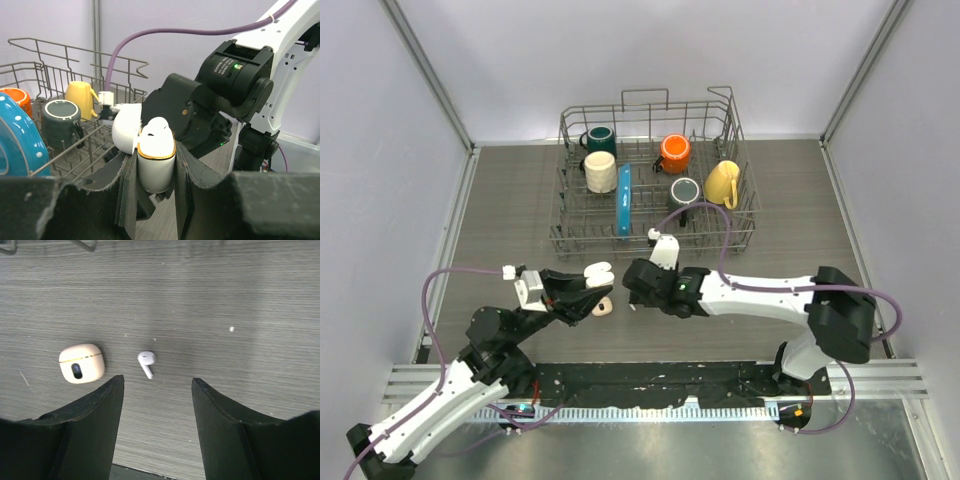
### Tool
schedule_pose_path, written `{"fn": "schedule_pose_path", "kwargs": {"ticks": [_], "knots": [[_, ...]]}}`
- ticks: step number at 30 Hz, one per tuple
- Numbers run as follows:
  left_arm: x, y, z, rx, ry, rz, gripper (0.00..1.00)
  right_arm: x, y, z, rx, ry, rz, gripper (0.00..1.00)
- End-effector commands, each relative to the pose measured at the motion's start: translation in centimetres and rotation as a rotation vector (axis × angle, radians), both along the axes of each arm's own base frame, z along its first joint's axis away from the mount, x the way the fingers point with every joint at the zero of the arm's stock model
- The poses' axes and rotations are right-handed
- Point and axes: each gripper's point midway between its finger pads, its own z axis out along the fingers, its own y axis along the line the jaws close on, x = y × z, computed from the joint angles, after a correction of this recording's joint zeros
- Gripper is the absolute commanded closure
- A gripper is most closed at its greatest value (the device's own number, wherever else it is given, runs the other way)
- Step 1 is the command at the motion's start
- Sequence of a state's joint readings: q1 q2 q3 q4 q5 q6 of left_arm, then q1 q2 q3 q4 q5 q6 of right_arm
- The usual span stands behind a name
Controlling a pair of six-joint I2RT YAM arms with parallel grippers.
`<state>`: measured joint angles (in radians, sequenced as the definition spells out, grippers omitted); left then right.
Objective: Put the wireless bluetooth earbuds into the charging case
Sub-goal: Pick up the earbud from the center of the board.
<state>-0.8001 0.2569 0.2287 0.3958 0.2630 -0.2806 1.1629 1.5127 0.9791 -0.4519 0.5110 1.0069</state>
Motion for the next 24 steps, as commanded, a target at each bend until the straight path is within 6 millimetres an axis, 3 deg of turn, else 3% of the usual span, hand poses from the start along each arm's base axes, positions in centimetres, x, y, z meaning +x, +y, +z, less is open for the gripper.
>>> {"fn": "schedule_pose_path", "kwargs": {"ticks": [1,6,24], "knots": [[0.0,0.6,0.9,-0.031,-0.022,0.023,1.0,0.4,2.3,0.9,0.03,0.001,-0.027,0.38],[-0.2,0.9,1.1,-0.04,-0.029,0.029,1.0,0.8,3.2,0.1,0.089,0.01,-0.071,0.41],[-0.3,1.3,1.1,-0.043,-0.027,0.041,1.0,0.8,5.3,-3.4,0.058,0.063,-0.033,0.54]]}}
